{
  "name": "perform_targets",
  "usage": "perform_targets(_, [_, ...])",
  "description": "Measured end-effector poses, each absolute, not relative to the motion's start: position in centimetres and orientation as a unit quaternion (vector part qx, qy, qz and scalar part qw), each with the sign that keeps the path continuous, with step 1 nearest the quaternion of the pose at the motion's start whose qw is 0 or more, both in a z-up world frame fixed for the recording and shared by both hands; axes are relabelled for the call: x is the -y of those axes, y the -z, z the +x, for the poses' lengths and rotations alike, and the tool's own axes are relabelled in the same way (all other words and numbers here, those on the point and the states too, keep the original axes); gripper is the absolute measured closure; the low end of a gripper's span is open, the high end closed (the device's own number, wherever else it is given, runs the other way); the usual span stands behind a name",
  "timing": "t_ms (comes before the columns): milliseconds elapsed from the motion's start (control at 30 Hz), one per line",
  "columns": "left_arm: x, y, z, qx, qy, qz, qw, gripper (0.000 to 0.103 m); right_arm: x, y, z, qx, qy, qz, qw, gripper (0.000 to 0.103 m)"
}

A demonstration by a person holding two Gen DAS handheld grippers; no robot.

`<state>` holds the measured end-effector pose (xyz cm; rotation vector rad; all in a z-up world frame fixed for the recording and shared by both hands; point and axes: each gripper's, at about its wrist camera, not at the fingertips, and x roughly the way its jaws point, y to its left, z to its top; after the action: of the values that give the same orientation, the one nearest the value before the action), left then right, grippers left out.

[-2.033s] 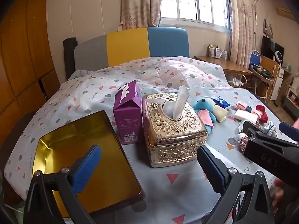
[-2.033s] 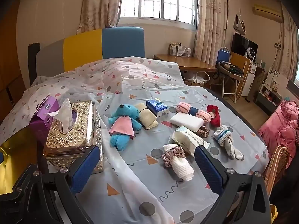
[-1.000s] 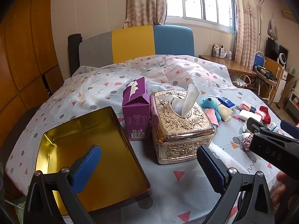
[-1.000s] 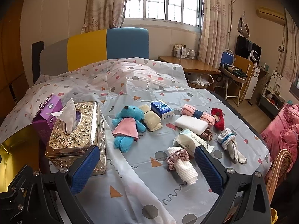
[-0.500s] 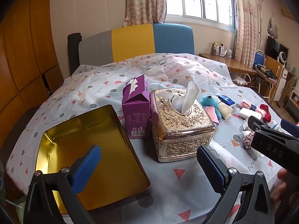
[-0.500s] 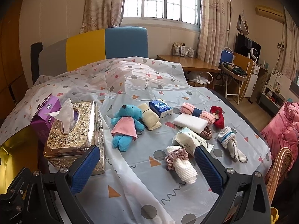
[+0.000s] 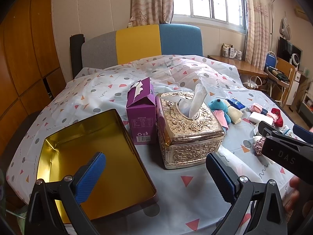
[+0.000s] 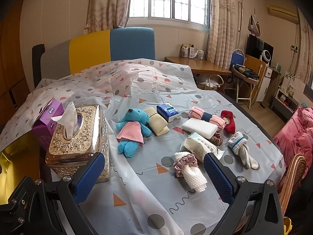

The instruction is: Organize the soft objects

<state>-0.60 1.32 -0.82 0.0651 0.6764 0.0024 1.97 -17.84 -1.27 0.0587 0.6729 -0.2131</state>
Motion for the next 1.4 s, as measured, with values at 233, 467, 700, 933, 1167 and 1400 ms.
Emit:
perform_targets(233, [-1.3,0.8,-0.7,-0.332,-0.001,0.032,0.943,0.000,17.8,1.3,2.0,-0.330,0.104,0.029,0.938,0.000])
perform_targets(467, [-1.1,0.8,-0.7,-0.334,0.002,0.034,0.942,0.000,17.9,1.4,1.9,-0.331,0.105,0.031,0.937,0.000])
perform_targets(700, [-1.0,0.9,-0.6,-0.338,0.006,0.035,0.940,0.000,18.2,1.6,1.9,-0.333,0.105,0.033,0.936,0.000])
perform_targets(933, [-0.3,1.2,-0.5,-0.346,0.032,0.037,0.937,0.000,19.8,1.8,2.6,-0.345,0.097,0.056,0.932,0.000])
perform_targets(1167, [1.1,1.5,-0.2,-0.369,0.126,0.029,0.920,0.000,26.3,2.0,5.0,-0.377,0.103,0.130,0.911,0.000])
perform_targets(1400, [3.8,-0.3,0.8,-0.357,0.182,0.062,0.914,0.000,32.9,3.9,7.8,-0.401,0.137,0.146,0.894,0.000])
